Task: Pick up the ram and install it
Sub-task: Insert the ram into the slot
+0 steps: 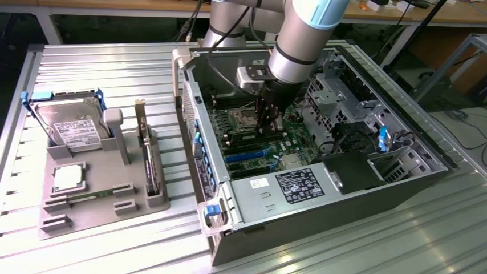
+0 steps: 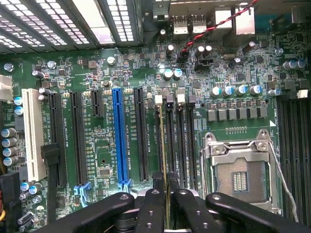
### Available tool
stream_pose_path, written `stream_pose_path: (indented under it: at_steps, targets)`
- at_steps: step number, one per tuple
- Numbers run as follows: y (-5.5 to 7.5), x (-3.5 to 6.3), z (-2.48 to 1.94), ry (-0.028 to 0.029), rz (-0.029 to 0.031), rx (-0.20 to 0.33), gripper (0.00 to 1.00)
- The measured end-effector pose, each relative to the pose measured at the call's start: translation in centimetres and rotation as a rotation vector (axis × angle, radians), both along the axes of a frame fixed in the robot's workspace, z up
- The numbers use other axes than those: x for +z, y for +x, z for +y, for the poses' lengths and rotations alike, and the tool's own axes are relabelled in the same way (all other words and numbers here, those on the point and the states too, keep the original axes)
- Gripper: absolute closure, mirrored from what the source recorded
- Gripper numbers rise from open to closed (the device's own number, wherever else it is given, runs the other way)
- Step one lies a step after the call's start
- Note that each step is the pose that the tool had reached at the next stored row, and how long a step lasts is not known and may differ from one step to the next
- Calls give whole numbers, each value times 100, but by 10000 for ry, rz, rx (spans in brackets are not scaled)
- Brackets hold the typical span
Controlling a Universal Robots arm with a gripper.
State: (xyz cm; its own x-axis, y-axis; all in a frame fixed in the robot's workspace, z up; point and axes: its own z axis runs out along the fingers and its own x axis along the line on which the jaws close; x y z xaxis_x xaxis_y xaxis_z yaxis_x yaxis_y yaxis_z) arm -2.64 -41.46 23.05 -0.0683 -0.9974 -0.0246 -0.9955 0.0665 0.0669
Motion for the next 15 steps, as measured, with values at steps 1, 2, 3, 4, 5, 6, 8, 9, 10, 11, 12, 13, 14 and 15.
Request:
stream_pose_path:
  at_steps: [1, 2, 3, 4, 5, 6, 8, 9, 10, 11, 12, 13, 14, 15]
  targets:
    - [4, -3, 0, 0, 0, 2, 86]
    - [6, -7, 0, 1, 0, 0, 86]
    - [6, -8, 0, 1, -1, -1, 86]
    - [6, -8, 0, 0, 0, -1, 86]
    - [6, -8, 0, 0, 0, -1, 86]
    - [6, -9, 0, 1, 0, 1, 86]
    - [6, -9, 0, 1, -1, -1, 86]
    - [6, -9, 0, 1, 0, -7, 86]
    - [6, -9, 1, 1, 0, -35, 86]
    - [7, -9, 1, 2, -1, -156, 86]
    - [7, -9, 1, 3, -1, -299, 86]
    - [7, -9, 1, 1, 0, -363, 86]
    - [6, -9, 1, 1, -1, -370, 86]
    - [8, -9, 1, 1, 0, -371, 86]
